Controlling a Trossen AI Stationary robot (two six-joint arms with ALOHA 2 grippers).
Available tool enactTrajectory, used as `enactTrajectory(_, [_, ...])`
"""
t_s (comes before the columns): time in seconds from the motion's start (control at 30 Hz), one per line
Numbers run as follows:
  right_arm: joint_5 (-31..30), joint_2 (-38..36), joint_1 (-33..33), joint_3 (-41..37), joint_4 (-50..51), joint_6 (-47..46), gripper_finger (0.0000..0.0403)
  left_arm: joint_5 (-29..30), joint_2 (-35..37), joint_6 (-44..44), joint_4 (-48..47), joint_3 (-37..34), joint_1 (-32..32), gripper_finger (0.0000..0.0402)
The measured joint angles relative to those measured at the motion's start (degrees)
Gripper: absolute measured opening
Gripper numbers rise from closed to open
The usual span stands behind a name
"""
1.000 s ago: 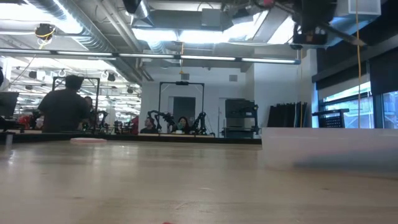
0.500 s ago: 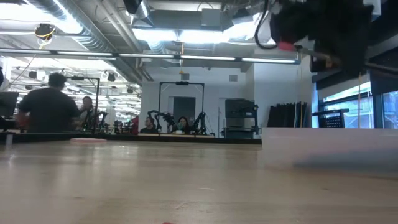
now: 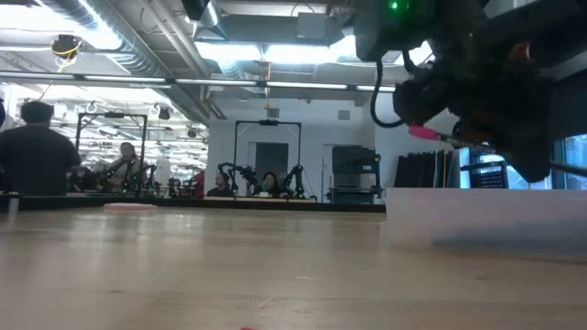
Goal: Pack school essentials
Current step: Put the blue pencil into the orange supply box
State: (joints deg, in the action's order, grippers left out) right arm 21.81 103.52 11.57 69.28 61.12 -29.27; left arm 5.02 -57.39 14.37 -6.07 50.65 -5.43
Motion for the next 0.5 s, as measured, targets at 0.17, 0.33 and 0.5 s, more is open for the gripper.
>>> enactTrajectory(0.17, [-0.2, 2.4, 0.0, 0.0, 0.1, 1.2, 0.0036, 0.0, 0.0, 0.0, 0.0, 0.0, 0.0, 0.0142])
enactTrajectory(0.33, [-0.2, 4.8, 0.0, 0.0, 0.0, 2.6, 0.0037, 0.0, 0.0, 0.0, 0.0, 0.0, 0.0, 0.0142])
enactTrajectory(0.5, [0.3, 5.7, 0.0, 0.0, 0.0, 2.7, 0.0037, 0.0, 0.0, 0.0, -0.2, 0.0, 0.0, 0.0142])
